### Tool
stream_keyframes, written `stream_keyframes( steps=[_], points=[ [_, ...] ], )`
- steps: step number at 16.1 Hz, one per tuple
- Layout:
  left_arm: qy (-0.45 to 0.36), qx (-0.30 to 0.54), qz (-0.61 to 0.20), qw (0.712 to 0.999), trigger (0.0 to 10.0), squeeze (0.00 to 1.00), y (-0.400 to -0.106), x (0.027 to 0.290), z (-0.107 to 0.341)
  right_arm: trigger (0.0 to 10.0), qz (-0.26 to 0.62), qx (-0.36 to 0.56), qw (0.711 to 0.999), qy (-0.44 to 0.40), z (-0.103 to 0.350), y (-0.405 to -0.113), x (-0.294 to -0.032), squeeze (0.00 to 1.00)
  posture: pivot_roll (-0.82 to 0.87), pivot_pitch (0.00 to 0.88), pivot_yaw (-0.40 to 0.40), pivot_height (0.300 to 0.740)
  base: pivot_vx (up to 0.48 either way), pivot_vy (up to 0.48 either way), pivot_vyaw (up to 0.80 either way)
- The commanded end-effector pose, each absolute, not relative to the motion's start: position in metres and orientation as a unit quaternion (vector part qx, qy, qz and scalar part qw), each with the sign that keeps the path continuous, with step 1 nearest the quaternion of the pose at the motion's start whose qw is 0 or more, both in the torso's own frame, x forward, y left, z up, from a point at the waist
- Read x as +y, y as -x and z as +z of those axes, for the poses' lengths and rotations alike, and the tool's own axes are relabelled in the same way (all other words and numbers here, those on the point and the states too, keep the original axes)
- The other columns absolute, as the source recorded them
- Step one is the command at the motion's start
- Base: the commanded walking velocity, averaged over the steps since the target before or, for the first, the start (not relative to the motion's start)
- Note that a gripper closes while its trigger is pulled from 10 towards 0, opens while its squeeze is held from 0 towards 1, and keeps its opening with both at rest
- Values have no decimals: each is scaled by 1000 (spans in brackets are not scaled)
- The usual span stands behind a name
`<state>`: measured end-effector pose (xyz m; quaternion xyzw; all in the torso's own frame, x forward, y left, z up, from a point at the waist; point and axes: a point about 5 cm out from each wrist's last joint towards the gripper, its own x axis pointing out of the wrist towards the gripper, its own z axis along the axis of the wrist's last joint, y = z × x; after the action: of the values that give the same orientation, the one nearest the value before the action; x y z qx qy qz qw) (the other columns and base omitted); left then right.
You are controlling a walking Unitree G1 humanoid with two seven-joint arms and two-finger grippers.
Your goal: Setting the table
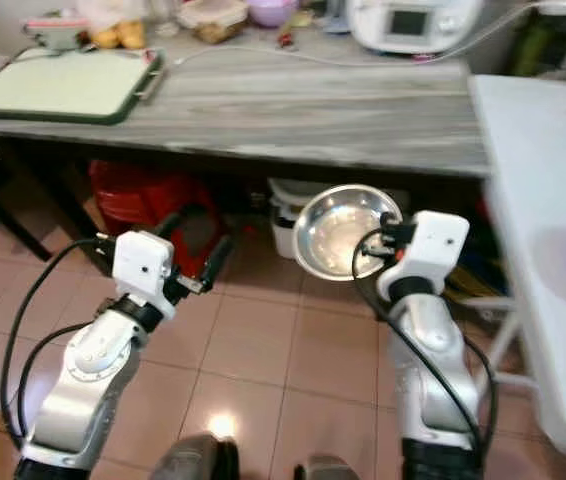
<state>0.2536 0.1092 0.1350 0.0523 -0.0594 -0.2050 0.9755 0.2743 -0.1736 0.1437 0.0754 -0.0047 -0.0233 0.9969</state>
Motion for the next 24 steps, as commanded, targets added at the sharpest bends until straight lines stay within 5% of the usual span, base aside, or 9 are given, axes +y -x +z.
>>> stream_keyframes(
  steps=[1,17,24],
  points=[
    [-55,-62,-203,976,10000,0,-255,112,137,0,-15,-20,997,-75,151,-274,-173,0,-50,118,28,740,480,0,0],
    [-53,-61,-187,979,10000,0,-256,115,139,0,-12,-22,998,-65,152,-298,-182,0,-36,123,32,740,422,141,0],
    [-51,-58,-168,983,10000,0,-258,116,139,0,-15,28,993,-111,134,-309,-174,0,-28,128,31,740,40,54,0]
  ],
)
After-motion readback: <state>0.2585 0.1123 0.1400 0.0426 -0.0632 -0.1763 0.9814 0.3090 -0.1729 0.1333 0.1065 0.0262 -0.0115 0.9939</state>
